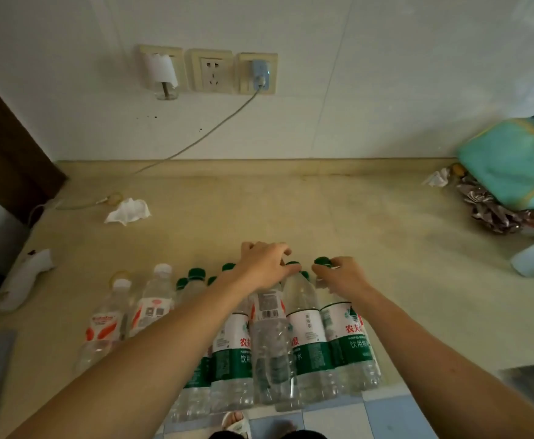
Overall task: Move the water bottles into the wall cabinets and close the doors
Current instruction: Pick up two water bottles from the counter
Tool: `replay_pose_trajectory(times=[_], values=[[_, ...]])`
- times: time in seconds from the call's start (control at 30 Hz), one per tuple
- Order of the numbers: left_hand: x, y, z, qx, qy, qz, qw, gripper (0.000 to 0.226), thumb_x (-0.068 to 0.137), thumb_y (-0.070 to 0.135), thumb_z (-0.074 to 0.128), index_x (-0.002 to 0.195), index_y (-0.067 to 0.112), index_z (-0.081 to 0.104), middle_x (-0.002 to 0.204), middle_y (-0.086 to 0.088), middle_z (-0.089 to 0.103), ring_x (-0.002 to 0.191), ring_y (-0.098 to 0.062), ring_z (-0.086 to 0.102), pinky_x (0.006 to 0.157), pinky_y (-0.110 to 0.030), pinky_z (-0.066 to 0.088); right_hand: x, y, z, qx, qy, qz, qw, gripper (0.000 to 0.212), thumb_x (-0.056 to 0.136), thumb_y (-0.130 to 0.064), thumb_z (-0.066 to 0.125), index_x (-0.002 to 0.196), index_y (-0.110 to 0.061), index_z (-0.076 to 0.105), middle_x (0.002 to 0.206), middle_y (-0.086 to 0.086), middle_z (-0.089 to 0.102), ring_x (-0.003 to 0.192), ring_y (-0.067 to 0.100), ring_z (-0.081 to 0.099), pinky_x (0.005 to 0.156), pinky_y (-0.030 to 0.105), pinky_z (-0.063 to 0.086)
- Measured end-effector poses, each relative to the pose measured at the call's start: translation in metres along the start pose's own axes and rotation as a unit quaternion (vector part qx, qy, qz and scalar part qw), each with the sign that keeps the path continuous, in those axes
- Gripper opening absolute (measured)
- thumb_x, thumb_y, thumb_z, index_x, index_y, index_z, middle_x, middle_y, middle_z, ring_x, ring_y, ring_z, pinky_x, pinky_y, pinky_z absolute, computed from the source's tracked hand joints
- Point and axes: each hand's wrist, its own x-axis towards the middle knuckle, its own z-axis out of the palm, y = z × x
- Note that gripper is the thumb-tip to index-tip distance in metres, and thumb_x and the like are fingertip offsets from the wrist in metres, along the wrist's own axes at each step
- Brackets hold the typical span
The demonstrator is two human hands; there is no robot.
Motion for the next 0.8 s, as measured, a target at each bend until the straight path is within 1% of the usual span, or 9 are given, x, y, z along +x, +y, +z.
replay_pose_trajectory(times=[0.1,0.2,0.27,0.33,0.4,0.47,0.57,0.73,0.8], values=[[0.013,0.008,-0.003,0.021,-0.046,-0.019,0.999,0.056,0.097,0.062,0.048,0.138,0.025,0.056,0.128,0.003,0.067,0.12,-0.022,0.057,0.102,-0.044,0.029,-0.004,-0.002,0.003,0.068,-0.034,0.006,0.997,0.029,0.096,-0.024,0.065,0.104,0.004,0.069,0.08,0.008,0.074,0.067,0.014,0.069,0.072,0.035,0.053],[0.013,0.003,-0.008,0.034,-0.123,-0.041,0.991,0.046,0.099,0.056,0.052,0.126,0.022,0.066,0.122,-0.001,0.07,0.109,-0.022,0.063,0.1,-0.043,0.041,-0.013,-0.008,0.005,0.11,-0.066,0.012,0.992,0.028,0.097,-0.02,0.065,0.102,0.007,0.069,0.08,0.011,0.073,0.063,0.013,0.071,0.078,0.04,0.056],[0.012,-0.005,-0.015,0.007,-0.158,-0.042,0.987,0.043,0.098,0.051,0.056,0.121,0.017,0.07,0.118,-0.004,0.071,0.103,-0.023,0.066,0.096,-0.044,0.052,-0.014,-0.008,0.007,0.129,-0.079,0.002,0.988,0.03,0.097,-0.017,0.064,0.101,0.012,0.067,0.08,0.016,0.073,0.057,0.012,0.069,0.073,0.039,0.051],[0.011,-0.016,-0.026,-0.048,-0.174,-0.027,0.983,0.042,0.098,0.049,0.059,0.118,0.014,0.071,0.115,-0.005,0.072,0.102,-0.023,0.068,0.096,-0.044,0.054,-0.017,-0.02,0.003,0.181,-0.074,-0.009,0.981,0.029,0.098,-0.015,0.064,0.102,0.014,0.067,0.087,0.023,0.071,0.06,0.018,0.067,0.072,0.039,0.047],[0.066,0.055,-0.039,-0.073,-0.138,-0.053,0.986,0.039,0.098,0.046,0.06,0.117,0.014,0.073,0.113,-0.003,0.074,0.103,-0.02,0.068,0.099,-0.043,0.053,0.042,-0.013,-0.082,0.194,-0.118,-0.029,0.973,0.031,0.098,-0.014,0.065,0.103,0.016,0.066,0.092,0.025,0.068,0.074,0.028,0.065,0.075,0.04,0.046],[0.065,0.054,-0.058,-0.107,-0.111,-0.037,0.987,0.034,0.098,0.041,0.061,0.118,0.016,0.073,0.11,0.001,0.075,0.101,-0.014,0.069,0.098,-0.039,0.053,0.051,-0.022,-0.088,0.202,-0.117,-0.048,0.971,0.03,0.097,-0.013,0.066,0.106,0.015,0.067,0.092,0.022,0.066,0.087,0.034,0.065,0.075,0.041,0.047],[0.07,0.051,-0.073,-0.178,-0.082,-0.007,0.981,0.021,0.099,0.033,0.063,0.112,0.021,0.073,0.099,0.004,0.076,0.091,-0.011,0.072,0.081,-0.03,0.059,0.048,-0.035,-0.097,0.212,-0.112,-0.093,0.966,0.028,0.097,-0.014,0.066,0.105,0.013,0.068,0.091,0.019,0.066,0.086,0.029,0.062,0.075,0.037,0.045],[0.064,0.053,-0.117,-0.209,0.012,0.042,0.977,0.012,0.094,0.029,0.07,0.105,0.034,0.072,0.092,0.014,0.076,0.088,-0.003,0.072,0.07,-0.025,0.061,0.044,-0.059,-0.114,0.222,-0.065,-0.207,0.951,0.007,0.096,-0.017,0.067,0.095,-0.018,0.073,0.087,-0.001,0.075,0.086,0.014,0.07,0.083,0.033,0.052],[0.064,0.057,-0.126,-0.204,0.064,0.045,0.976,0.018,0.092,0.029,0.073,0.109,0.032,0.073,0.094,0.015,0.074,0.089,-0.002,0.071,0.069,-0.021,0.059,0.047,-0.065,-0.122,0.221,-0.041,-0.254,0.941,0.014,0.093,-0.018,0.071,0.096,-0.031,0.073,0.092,-0.007,0.077,0.09,0.007,0.071,0.084,0.023,0.054]])
